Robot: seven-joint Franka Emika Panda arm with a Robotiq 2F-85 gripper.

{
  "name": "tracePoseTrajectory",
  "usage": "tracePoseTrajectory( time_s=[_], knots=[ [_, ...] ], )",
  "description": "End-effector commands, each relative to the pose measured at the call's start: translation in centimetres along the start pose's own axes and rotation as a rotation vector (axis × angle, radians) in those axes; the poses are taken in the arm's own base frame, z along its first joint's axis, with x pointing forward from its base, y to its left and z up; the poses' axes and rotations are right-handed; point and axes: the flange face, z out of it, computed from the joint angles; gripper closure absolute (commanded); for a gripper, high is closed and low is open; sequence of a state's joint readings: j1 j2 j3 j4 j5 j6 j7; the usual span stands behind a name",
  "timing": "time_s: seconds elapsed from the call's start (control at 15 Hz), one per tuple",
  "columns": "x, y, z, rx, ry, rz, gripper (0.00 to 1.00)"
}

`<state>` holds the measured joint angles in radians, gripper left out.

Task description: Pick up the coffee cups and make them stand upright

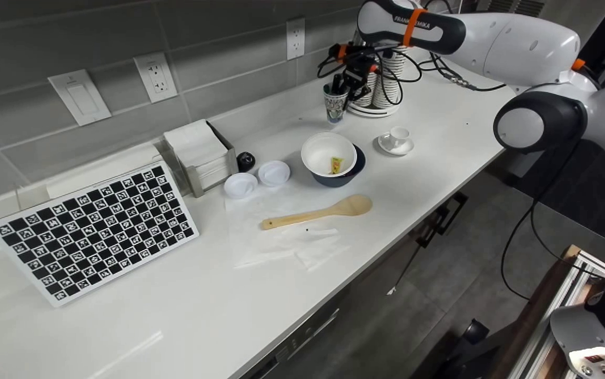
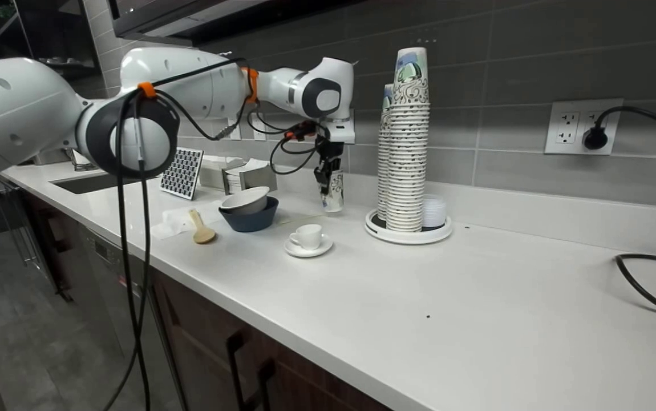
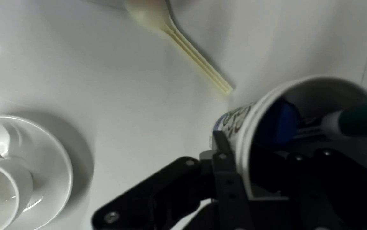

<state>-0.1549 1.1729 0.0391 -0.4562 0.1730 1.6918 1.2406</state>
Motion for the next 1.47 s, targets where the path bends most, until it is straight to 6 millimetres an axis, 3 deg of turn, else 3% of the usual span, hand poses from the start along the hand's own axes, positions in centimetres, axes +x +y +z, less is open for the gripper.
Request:
tracePoseTrajectory(
  time_s=[0.0, 0.13, 0.33, 0.53, 0.73, 1.2, 1.33, 1.4],
  knots=[
    [0.9, 0.1, -0.2, 0.02, -0.017, 0.062, 0.7],
    [1.1, 0.2, 0.0, 0.014, -0.015, 0.074, 0.62],
    [0.9, 0.3, 0.0, 0.005, -0.005, 0.081, 0.42],
    [-0.8, 0.0, -1.4, -0.012, 0.021, -0.004, 0.19],
    [-3.8, -0.7, -3.6, -0.015, 0.047, -0.191, 0.0],
    [-8.3, -1.1, -9.3, -0.05, 0.18, -0.538, 0.0],
    [-9.2, -1.5, -10.1, -0.047, 0.22, -0.636, 0.0],
    [-8.4, -1.3, -9.2, -0.035, 0.178, -0.552, 0.0]
  ],
)
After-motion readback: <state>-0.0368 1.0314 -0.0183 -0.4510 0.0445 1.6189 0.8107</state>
